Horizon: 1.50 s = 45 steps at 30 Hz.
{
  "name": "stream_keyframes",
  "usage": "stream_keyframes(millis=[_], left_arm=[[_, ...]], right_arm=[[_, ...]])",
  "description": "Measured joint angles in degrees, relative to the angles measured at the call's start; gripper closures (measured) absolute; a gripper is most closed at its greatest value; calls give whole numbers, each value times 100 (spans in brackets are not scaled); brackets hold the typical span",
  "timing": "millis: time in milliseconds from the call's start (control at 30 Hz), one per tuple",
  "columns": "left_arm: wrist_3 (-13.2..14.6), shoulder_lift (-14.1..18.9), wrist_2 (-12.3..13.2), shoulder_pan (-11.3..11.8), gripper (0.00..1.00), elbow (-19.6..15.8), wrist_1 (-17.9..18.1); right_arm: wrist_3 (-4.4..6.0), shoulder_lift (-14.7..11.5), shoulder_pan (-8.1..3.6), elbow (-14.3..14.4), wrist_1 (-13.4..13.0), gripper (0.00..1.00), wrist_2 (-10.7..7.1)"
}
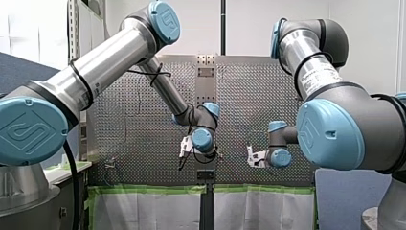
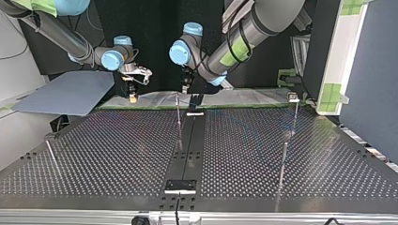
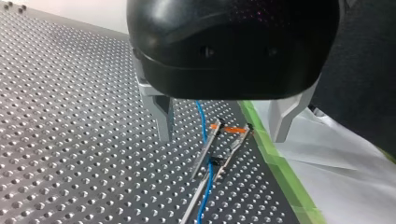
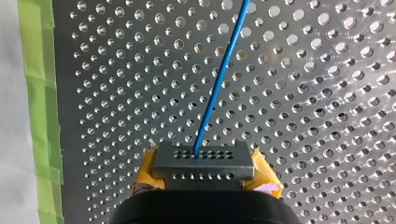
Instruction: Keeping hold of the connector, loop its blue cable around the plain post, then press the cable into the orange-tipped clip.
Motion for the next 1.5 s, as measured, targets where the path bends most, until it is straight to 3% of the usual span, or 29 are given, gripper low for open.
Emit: stream_keyframes(millis=[467, 1500], left_arm=[[-81, 0, 74, -112, 0, 0, -91], [-367, 1, 3, -116, 0, 0, -222]], right_arm=[[0, 2, -27, -1, -3, 100, 0], [-6, 2, 13, 5, 18, 100, 0]])
